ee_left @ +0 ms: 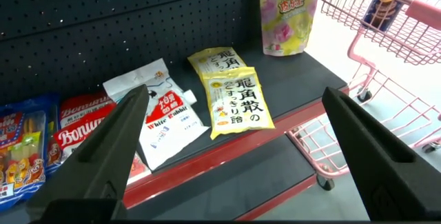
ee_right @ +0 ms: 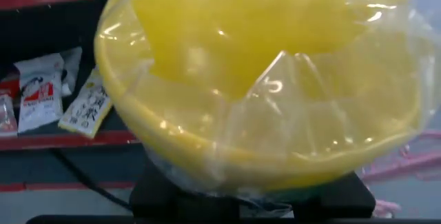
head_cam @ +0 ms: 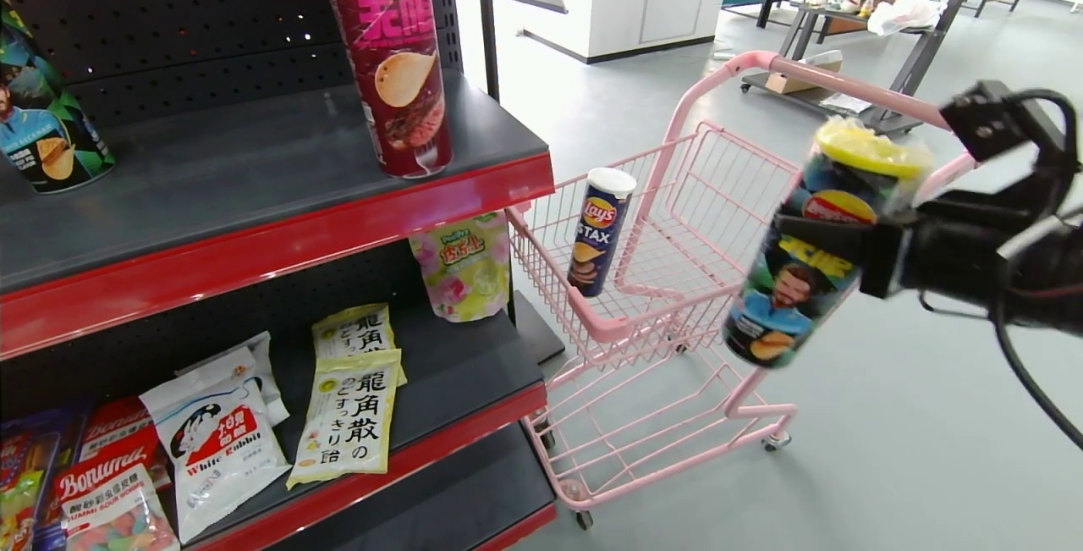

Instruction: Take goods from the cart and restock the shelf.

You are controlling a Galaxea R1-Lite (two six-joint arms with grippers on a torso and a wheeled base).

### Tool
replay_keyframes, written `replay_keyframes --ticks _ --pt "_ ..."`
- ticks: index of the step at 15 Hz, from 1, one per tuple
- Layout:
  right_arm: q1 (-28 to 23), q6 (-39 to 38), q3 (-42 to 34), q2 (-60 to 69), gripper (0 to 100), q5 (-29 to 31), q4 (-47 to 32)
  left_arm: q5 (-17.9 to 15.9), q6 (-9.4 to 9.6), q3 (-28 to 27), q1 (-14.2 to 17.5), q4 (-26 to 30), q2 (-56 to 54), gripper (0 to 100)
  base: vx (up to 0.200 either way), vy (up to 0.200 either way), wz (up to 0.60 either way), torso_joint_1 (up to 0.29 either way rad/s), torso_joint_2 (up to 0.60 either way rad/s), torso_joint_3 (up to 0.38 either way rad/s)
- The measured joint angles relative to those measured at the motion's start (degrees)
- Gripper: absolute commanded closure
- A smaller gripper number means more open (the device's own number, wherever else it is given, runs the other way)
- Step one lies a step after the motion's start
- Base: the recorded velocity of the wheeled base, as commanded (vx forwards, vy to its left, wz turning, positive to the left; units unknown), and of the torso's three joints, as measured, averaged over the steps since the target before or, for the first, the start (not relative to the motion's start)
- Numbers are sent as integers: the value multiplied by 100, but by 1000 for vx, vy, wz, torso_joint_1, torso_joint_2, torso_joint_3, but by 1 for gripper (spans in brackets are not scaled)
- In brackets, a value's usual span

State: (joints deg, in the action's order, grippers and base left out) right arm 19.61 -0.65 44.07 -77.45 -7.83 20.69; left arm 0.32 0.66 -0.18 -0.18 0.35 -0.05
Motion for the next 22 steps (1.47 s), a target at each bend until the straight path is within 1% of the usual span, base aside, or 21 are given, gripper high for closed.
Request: replay_keyframes --ticks 3,5,7,10,14,22 --pt "9 162 -1161 1348 100 169 -769 0 2 0 0 0 0 0 0 0 0 0 0 0" --pt "-123 346 -1471 1855 100 312 -897 -5 2 0 0 0 0 0 0 0 0 0 0 0" --pt "-254 458 -1536 2055 100 316 -931 0 2 0 0 0 0 0 0 0 0 0 0 0" --pt "-295 466 -1587 2186 100 304 -950 0 5 0 0 5 0 0 0 0 0 24 -82 -56" --pt "-294 474 -1536 2155 100 255 -925 0 5 0 0 -6 0 0 0 0 0 139 -442 -299" --pt "-289 619 -1342 1802 100 126 -873 -5 5 0 0 -2 0 0 0 0 0 210 -551 -349"
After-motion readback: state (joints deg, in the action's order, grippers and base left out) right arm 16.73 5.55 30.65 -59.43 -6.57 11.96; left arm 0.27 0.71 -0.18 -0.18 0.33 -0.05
